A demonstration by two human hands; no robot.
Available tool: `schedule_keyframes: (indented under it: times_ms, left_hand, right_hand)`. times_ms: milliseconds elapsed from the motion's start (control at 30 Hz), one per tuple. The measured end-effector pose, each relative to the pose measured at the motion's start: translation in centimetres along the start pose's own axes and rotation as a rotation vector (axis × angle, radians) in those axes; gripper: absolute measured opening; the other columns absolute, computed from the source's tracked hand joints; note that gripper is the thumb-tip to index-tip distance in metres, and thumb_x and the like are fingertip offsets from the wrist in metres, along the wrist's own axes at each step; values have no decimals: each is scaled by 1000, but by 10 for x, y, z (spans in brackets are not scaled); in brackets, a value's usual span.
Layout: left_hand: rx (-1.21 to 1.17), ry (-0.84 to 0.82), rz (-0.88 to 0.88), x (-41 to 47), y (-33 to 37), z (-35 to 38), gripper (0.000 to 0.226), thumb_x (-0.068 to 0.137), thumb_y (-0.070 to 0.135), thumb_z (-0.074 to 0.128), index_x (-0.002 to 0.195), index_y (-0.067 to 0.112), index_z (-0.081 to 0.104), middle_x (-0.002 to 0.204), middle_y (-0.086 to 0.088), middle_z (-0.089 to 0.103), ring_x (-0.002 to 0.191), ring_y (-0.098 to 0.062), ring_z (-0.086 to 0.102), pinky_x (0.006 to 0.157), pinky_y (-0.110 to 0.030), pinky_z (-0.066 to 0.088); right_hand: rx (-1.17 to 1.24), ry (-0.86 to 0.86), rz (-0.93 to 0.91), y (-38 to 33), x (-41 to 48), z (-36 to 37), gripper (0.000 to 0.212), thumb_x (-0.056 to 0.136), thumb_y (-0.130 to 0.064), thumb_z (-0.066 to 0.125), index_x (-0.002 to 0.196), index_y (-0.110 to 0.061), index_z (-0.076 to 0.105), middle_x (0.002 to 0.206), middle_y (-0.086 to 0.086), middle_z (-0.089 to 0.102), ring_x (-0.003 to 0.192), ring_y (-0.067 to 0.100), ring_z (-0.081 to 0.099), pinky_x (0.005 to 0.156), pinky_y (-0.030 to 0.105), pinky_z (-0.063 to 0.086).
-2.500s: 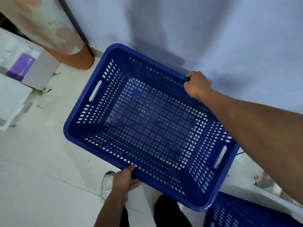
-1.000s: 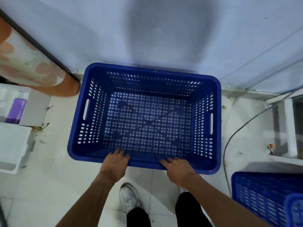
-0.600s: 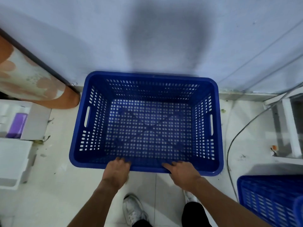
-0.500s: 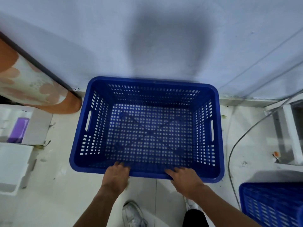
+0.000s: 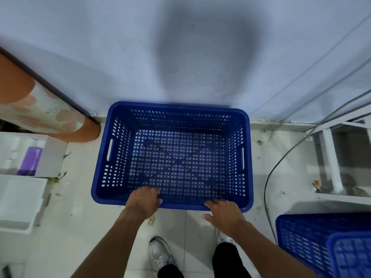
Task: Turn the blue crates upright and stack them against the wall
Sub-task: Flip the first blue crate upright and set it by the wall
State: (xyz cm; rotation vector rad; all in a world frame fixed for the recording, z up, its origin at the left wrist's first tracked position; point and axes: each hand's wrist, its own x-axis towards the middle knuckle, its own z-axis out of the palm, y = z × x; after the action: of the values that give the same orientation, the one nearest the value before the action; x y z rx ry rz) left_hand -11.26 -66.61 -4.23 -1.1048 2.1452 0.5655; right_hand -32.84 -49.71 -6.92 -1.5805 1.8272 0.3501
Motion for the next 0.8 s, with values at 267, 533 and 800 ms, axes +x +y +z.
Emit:
schedule_keyframes:
  times_ms: [267, 533, 800]
  left_hand:
    - [-196, 17, -56, -97, 44, -90, 31, 101, 43, 46, 118, 23, 63, 116, 0, 68, 105, -20, 63, 90, -34, 49]
    - [-361, 71, -110, -220, 133, -170, 37, 100, 46, 48, 120, 19, 65, 112, -3, 72, 102, -26, 65, 88, -37, 54]
    - [-377, 59, -28, -266, 218, -212, 43, 101, 49, 48, 133, 22, 60, 125, -5, 69, 112, -27, 63, 93, -37, 49]
  right_hand:
    - [168, 16, 59, -19, -90, -81, 43, 97, -46, 45, 131, -21, 53, 127, 1, 62, 112, 21, 60, 92, 37, 50]
    - [387, 126, 150, -14, -210, -183, 34, 98, -45, 41, 93, -20, 64, 94, -1, 66, 87, 22, 63, 66, 32, 41]
    - [370, 121, 226, 26, -285, -222, 40, 97, -52, 47, 102, -19, 67, 101, 4, 69, 96, 26, 63, 77, 36, 48]
